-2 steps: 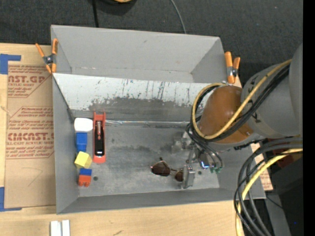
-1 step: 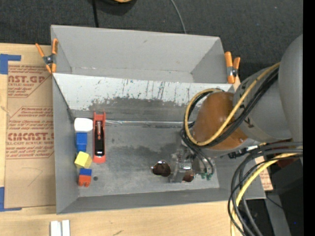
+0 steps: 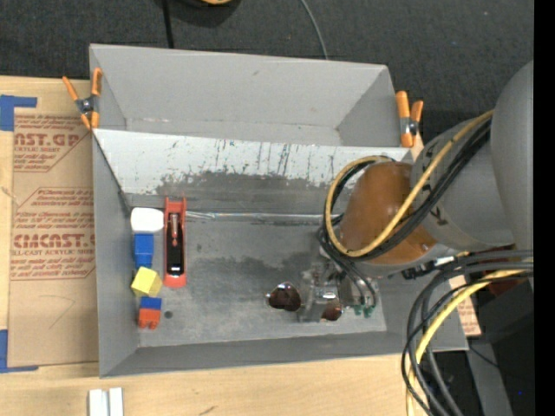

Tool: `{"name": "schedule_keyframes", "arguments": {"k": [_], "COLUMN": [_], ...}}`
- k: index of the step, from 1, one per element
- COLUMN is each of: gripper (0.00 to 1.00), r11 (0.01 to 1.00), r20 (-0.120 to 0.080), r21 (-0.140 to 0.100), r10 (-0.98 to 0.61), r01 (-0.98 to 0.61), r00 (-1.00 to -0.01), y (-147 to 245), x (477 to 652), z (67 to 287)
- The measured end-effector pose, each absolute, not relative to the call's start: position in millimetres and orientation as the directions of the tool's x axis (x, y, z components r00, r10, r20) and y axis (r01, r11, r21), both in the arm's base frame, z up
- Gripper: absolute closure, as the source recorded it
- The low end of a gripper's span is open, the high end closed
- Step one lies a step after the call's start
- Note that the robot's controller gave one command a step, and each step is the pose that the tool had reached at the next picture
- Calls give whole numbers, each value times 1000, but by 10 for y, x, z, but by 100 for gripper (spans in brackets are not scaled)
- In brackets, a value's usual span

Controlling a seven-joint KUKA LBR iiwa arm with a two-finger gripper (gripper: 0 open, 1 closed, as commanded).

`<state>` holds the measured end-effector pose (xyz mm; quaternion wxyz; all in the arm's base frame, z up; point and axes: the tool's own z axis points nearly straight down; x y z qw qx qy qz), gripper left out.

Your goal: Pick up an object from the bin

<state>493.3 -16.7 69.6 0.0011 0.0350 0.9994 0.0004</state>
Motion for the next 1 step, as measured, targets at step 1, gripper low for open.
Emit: {"name": "schedule_keyframes", "arguments": {"k": [1], "gripper": [100], "r11": [995], "r20": [-2], "r21": [1], "r10": [99], "r01": [99], "r00": [-995], "y": [-102], "x": [4899], "z": [696]}}
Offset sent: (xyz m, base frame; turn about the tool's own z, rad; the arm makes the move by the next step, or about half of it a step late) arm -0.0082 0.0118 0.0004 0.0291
